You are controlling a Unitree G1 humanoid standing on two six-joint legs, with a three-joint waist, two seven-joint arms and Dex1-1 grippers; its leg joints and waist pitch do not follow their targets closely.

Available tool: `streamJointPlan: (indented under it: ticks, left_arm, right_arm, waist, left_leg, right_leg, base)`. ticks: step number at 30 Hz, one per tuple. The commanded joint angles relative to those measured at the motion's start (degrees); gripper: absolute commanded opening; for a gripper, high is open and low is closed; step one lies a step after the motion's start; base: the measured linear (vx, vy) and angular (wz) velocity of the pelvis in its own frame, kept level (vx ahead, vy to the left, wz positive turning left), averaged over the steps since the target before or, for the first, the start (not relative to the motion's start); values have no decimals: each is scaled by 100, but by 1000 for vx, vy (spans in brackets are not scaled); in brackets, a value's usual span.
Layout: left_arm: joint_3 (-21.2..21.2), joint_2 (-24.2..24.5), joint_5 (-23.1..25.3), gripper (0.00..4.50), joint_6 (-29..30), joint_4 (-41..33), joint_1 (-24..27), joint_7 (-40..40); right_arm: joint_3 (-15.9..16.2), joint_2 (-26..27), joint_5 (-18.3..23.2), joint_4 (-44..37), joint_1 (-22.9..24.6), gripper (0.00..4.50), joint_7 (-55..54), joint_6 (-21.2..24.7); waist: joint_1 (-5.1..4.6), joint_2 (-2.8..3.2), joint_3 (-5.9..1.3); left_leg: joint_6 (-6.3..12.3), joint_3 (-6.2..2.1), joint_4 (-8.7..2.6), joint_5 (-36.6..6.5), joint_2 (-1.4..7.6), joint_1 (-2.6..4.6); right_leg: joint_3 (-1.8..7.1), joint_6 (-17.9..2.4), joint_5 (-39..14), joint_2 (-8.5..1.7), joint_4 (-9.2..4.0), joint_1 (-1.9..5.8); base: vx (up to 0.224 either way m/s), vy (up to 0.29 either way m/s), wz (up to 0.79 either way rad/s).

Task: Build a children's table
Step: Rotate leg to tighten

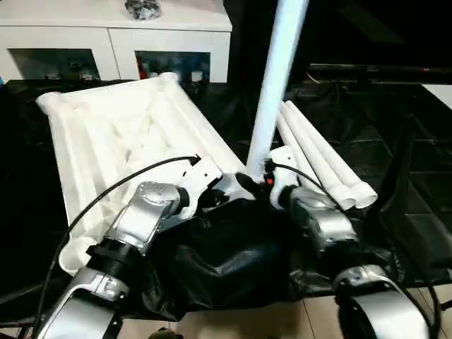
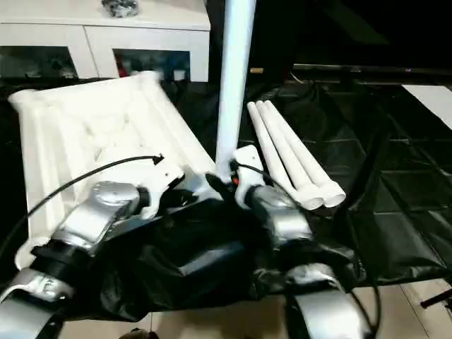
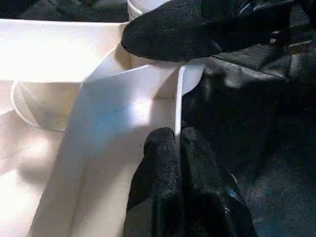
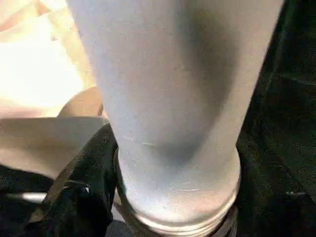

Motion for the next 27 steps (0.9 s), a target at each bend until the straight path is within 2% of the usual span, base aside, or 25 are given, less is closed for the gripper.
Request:
streamJointPlan:
  ticks: [1, 2, 3, 6, 7, 8, 9, 10, 11, 12, 14, 17, 22, 27]
  left_arm:
    - [62, -247, -149, 0, -153, -246, -60, 111]
    - [50, -250, -157, 0, -160, -251, -57, 104]
    - [50, -250, -157, 0, -160, -251, -57, 104]
    - [-33, -22, -273, 0, -293, -396, 62, -327]
    - [-75, 133, -350, 0, -407, -482, 134, -651]
    - [-75, 133, -350, 0, -407, -482, 134, -651]
    - [-96, 218, -392, 0, -427, -529, 167, -828]
    - [-133, 348, -436, 0, -495, -582, 210, -1073]
    - [-133, 348, -436, 0, -495, -582, 210, -1073]
    - [-158, 429, -461, 0, -536, -613, 237, -1222]
    - [-223, 640, -519, 0, -599, -668, 284, -1602]
    - [-292, 860, -531, 0, -652, -687, 307, -1951]
    - [-381, 1073, -583, 0, -696, -729, 331, -2410]
    - [-397, 1109, -573, 0, -731, -706, 324, -2494]
  right_arm:
    - [267, 302, -64, 346, 42, 284, 259, 25]
    - [233, 316, -39, 400, 10, 284, 262, 12]
    - [233, 316, -39, 400, 10, 337, 262, 12]
    - [327, 80, -15, 281, 20, 354, 929, -48]
    - [419, -102, -8, 144, 66, 372, 1391, -60]
    - [419, -102, -8, 144, 66, 384, 1391, -60]
    - [466, -208, 10, 62, 98, 384, 1651, -60]
    - [552, -384, 57, -105, 169, 384, 2088, -33]
    - [552, -384, 57, -105, 169, 384, 2088, -33]
    - [607, -494, 85, -207, 214, 384, 2365, -18]
    - [758, -811, 157, -517, 347, 384, 3049, 64]
    - [894, -1126, 233, -861, 488, 384, 3736, 236]
    - [953, -1311, 256, -1025, 551, 384, 4146, 274]
    - [944, -1293, 288, -1074, 571, 334, 4149, 294]
  waist:
    - [16, 28, -360]
    - [9, 29, -358]
    - [9, 26, -360]
    - [16, 24, -361]
    - [3, 16, -358]
    - [12, 22, -361]
    - [0, 25, -361]
    - [8, 26, -362]
    - [17, 29, -367]
    - [14, 33, -358]
    - [44, 29, -364]
    - [115, 33, -374]
    - [147, 34, -352]
    - [158, 48, -354]
  left_leg:
    - [-184, -150, -393, -2098, 223, 157]
    - [-149, -144, -394, -2061, 221, 146]
    - [-123, -139, -394, -2009, 217, 138]
    - [-76, -142, -394, -1994, 224, 131]
    - [-52, -146, -396, -1981, 220, 110]
    - [-38, -147, -395, -1966, 225, 119]
    - [-5, -129, -385, -1905, 228, 125]
    - [21, -134, -380, -1882, 220, 123]
    - [36, -133, -381, -1865, 230, 118]
    - [49, -123, -380, -1819, 236, 125]
    - [65, -129, -381, -1754, 235, 130]
    - [143, -96, -359, -1613, 243, 141]
    - [17, -107, -379, -1843, 254, 157]
    - [-54, -110, -386, -1898, 257, 178]
  right_leg:
    - [208, -916, -1939, -373, -510, 141]
    - [211, -938, -1825, -361, -497, 147]
    - [212, -958, -1733, -355, -487, 159]
    - [207, -978, -1699, -365, -480, 180]
    - [203, -974, -1704, -363, -478, 192]
    - [202, -973, -1692, -363, -483, 194]
    - [215, -1020, -1565, -355, -473, 175]
    - [208, -1051, -1544, -357, -468, 193]
    - [207, -1054, -1509, -358, -461, 207]
    - [216, -1086, -1416, -347, -452, 183]
    - [203, -1119, -1314, -338, -444, 210]
    - [213, -1233, -1011, -331, -400, 209]
    - [208, -1214, -1441, -356, -431, 188]
    - [218, -1197, -1496, -353, -439, 164]
  base:
    - [0, 0, 0]
    - [0, 0, 0]
    - [0, 0, 0]
    - [0, 0, 0]
    - [0, 0, 0]
    - [0, 0, 0]
    - [0, 0, 0]
    - [0, 0, 0]
    - [0, 0, 0]
    - [0, 0, 0]
    - [0, 0, 0]
    - [0, 0, 0]
    - [0, 0, 0]
    - [0, 0, 0]
